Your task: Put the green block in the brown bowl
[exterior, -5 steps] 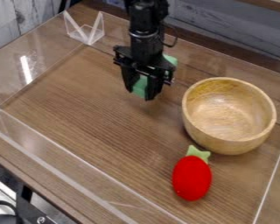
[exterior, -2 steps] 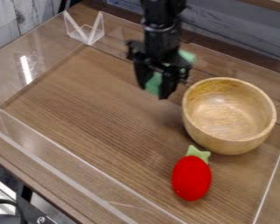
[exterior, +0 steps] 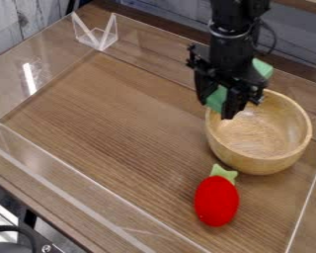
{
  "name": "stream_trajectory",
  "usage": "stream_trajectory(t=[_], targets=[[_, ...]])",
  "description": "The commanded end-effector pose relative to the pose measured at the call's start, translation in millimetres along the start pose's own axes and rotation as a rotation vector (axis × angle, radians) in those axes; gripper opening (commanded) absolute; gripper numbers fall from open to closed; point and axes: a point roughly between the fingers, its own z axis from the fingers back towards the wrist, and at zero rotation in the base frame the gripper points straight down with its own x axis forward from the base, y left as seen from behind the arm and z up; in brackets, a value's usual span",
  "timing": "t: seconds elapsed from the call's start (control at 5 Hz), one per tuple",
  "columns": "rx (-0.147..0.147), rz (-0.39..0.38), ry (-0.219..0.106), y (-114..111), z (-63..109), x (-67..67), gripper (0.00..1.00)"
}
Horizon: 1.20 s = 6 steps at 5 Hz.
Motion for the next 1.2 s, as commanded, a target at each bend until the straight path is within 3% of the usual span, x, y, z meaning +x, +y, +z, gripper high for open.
stream_trajectory(t=[0.0, 0.4, 0.6, 1.0], targets=[[0.005, 0.012, -0.081, -17, 18.0, 12.7, 0.0], [-0.007, 0.004, -0.07, -55, 4.6, 14.8, 0.0], [-0.019, -0.005, -0.058, -61, -7.1, 18.6, 0.0], [-0.038, -0.139, -0.032, -66, -47.5, 28.0, 0.0]])
